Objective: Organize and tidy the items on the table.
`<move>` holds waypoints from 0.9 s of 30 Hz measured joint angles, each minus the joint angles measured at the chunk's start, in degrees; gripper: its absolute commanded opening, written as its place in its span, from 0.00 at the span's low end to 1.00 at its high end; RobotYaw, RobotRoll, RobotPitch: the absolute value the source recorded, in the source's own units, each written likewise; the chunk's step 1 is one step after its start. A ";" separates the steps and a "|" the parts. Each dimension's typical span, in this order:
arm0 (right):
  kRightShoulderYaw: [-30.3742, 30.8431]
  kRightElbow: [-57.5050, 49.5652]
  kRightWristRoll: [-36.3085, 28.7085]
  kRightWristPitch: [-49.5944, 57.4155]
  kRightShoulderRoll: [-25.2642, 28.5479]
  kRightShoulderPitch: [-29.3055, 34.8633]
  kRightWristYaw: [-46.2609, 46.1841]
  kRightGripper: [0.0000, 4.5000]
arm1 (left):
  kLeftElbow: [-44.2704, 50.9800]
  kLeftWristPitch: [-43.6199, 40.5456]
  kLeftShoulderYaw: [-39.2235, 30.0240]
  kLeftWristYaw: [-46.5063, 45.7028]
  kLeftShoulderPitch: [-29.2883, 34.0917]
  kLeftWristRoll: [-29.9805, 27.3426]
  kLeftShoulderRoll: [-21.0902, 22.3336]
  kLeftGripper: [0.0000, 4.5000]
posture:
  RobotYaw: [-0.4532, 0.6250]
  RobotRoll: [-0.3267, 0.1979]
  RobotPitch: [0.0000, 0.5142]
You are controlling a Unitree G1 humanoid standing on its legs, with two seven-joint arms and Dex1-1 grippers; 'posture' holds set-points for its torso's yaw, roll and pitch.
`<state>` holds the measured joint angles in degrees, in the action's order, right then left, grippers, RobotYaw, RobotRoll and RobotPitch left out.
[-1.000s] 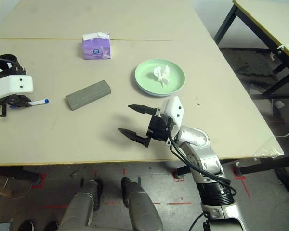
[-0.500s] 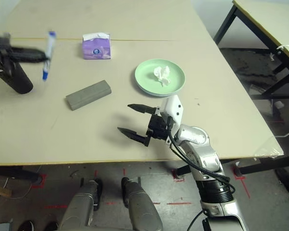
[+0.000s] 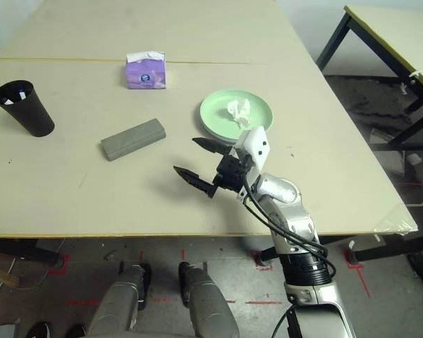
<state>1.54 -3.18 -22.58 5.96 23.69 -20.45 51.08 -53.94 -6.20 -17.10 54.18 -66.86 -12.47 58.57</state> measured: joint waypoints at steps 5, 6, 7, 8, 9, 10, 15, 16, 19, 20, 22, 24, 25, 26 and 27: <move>0.01 -0.04 0.37 0.00 0.02 0.19 -0.02 1.00 | -2.71 5.60 0.56 -3.29 0.11 1.38 -3.01 0.06 | 0.42 0.62 0.39; 0.01 -0.07 0.39 0.00 0.05 0.28 -0.03 1.00 | -3.55 6.37 0.64 -3.86 0.03 1.58 -3.66 0.06 | 0.41 0.62 0.39; 0.00 -0.15 0.43 0.01 0.11 0.38 -0.07 1.00 | -4.54 7.24 0.71 -4.53 -0.08 1.80 -4.29 0.06 | 0.41 0.62 0.39; -0.02 -0.25 0.45 0.02 0.22 0.45 -0.10 1.00 | -5.39 7.95 0.73 -5.10 -0.28 1.87 -4.81 0.06 | 0.41 0.62 0.40; -0.06 -0.42 0.47 0.04 0.40 0.56 -0.14 1.00 | -6.18 8.73 0.74 -5.80 -0.49 1.94 -5.47 0.06 | 0.40 0.62 0.40; -0.07 -0.64 0.49 0.08 0.56 0.63 -0.18 1.00 | -7.04 9.41 0.80 -6.33 -0.68 2.04 -5.99 0.06 | 0.40 0.62 0.40; -0.26 -1.39 0.49 0.57 1.48 1.62 -0.63 1.00 | -9.84 12.00 1.24 -8.60 -0.96 2.41 -7.67 0.06 | 0.39 0.62 0.41; -0.26 -1.55 0.48 0.66 1.54 1.71 -0.70 1.00 | -10.31 12.49 1.26 -8.93 -0.96 2.62 -7.71 0.06 | 0.38 0.62 0.41; -0.32 -2.77 0.48 0.96 1.86 2.27 -1.06 1.00 | -11.57 13.76 1.26 -10.05 -0.94 3.12 -7.73 0.06 | 0.38 0.62 0.42; -0.33 -3.11 0.47 1.03 1.89 2.64 -1.11 1.00 | -11.72 14.13 1.23 -10.37 -0.81 3.14 -7.73 0.06 | 0.38 0.62 0.42; -0.33 -3.24 0.46 1.27 1.97 3.14 -1.14 1.00 | -12.15 14.77 1.14 -10.94 -0.45 3.14 -7.72 0.06 | 0.38 0.62 0.42; -0.33 -3.30 0.46 1.62 2.20 3.20 -1.15 1.00 | -12.40 15.10 1.14 -11.17 0.13 3.16 -7.72 0.06 | 0.39 0.62 0.43; -0.34 -3.34 0.45 1.74 2.37 3.20 -1.14 1.00 | -12.47 15.44 1.14 -11.28 0.64 3.16 -7.72 0.13 | 0.39 0.62 0.43; -0.37 -3.35 0.44 1.80 2.46 3.20 -1.14 1.00 | -12.62 15.62 1.14 -11.33 0.95 3.16 -7.72 0.22 | 0.39 0.62 0.43; -0.37 -3.36 0.41 1.86 2.49 3.19 -1.12 1.00 | -12.77 15.73 1.13 -11.43 1.12 3.16 -7.72 0.27 | 0.39 0.62 0.43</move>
<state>1.17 -6.54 -22.17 7.82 26.18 -17.25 49.96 -66.72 9.53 -15.98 42.75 -65.74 -9.31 50.85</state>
